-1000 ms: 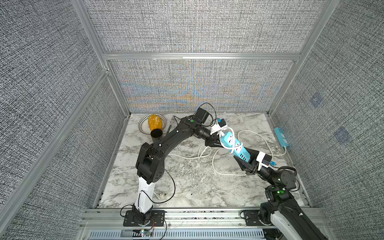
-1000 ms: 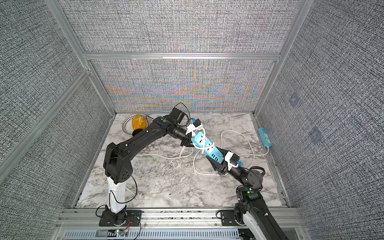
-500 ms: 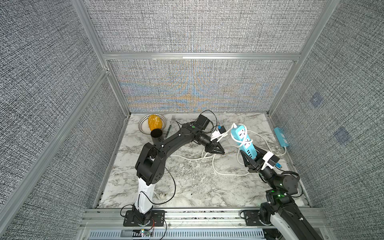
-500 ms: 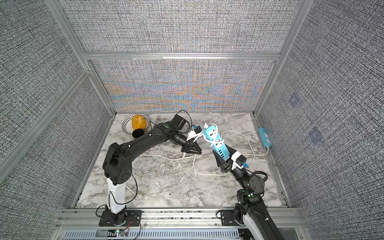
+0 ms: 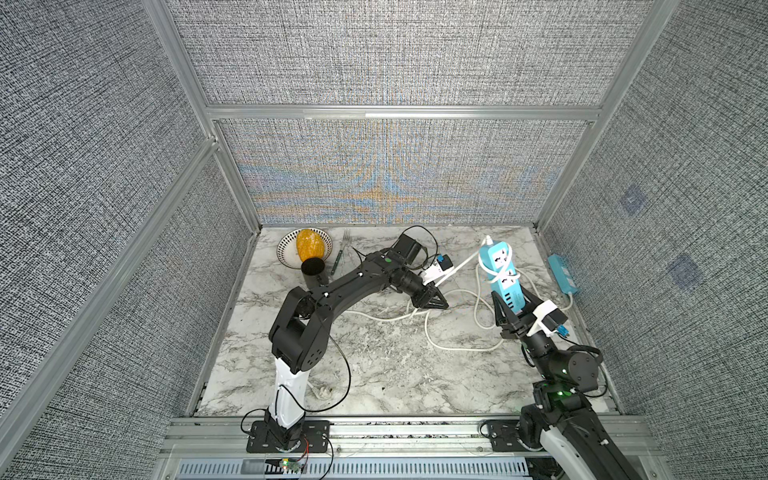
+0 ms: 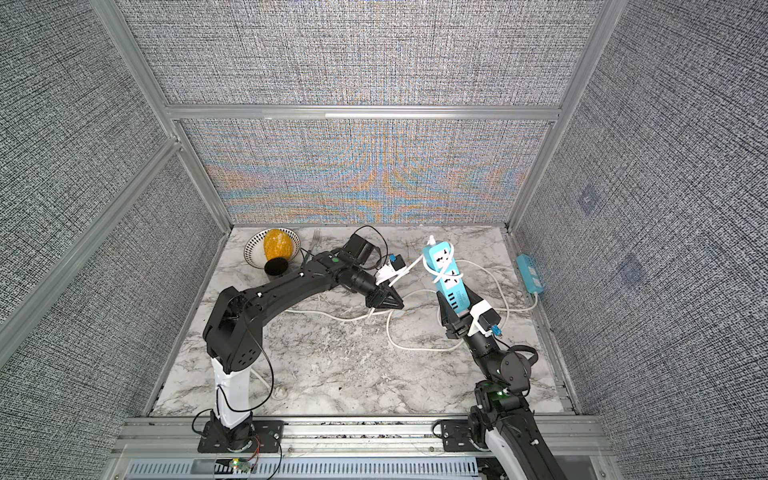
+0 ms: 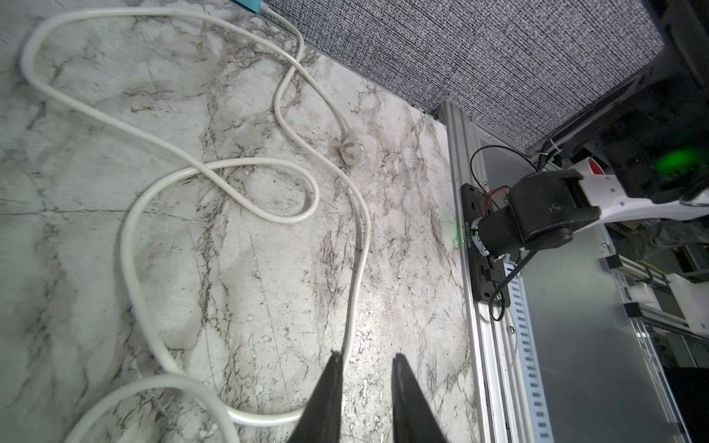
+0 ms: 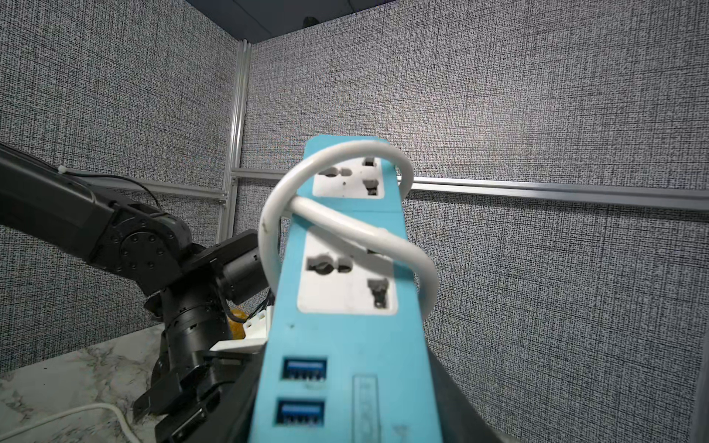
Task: Wrap the cord around the power strip
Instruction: Wrap the power cord around the power strip.
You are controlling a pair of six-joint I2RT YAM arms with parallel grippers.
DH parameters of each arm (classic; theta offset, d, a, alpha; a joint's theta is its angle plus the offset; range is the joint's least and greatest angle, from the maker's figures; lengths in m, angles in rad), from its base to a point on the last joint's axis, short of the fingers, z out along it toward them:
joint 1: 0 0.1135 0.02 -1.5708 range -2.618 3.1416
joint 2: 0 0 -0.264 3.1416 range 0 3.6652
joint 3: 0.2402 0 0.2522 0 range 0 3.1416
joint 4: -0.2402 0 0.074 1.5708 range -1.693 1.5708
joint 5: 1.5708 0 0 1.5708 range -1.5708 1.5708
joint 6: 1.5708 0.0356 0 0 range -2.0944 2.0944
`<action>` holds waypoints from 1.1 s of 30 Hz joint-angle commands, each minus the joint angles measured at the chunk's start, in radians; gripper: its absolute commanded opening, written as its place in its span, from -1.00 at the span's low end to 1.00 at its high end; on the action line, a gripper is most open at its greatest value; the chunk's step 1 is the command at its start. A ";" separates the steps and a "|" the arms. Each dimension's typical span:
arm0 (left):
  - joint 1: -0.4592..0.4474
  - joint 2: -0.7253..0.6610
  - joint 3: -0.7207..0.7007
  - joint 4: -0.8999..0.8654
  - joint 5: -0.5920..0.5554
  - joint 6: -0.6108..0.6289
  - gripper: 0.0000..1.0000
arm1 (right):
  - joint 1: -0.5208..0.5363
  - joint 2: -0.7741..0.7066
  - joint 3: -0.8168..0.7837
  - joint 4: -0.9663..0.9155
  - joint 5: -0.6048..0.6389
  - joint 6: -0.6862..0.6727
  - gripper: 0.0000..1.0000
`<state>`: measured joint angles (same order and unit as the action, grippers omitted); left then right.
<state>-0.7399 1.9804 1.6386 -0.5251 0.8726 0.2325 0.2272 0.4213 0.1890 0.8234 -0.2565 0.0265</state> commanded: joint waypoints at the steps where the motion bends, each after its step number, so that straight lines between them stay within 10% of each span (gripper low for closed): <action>1: 0.000 -0.012 -0.002 0.069 -0.051 -0.069 -0.54 | 0.000 -0.016 0.013 0.025 0.055 -0.019 -1.00; 12: -0.014 -0.013 -0.058 0.103 -0.043 -0.117 -0.67 | 0.000 -0.029 0.016 -0.024 0.180 -0.054 -1.00; 33: -0.138 -0.228 -0.091 -0.117 -0.438 -0.012 -0.83 | -0.002 0.228 0.172 -0.098 0.420 -0.099 -1.00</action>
<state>-0.8677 1.7443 1.5131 -0.5083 0.5076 0.1715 0.2272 0.6277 0.3370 0.6746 0.0689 -0.0772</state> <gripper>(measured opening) 0.088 0.533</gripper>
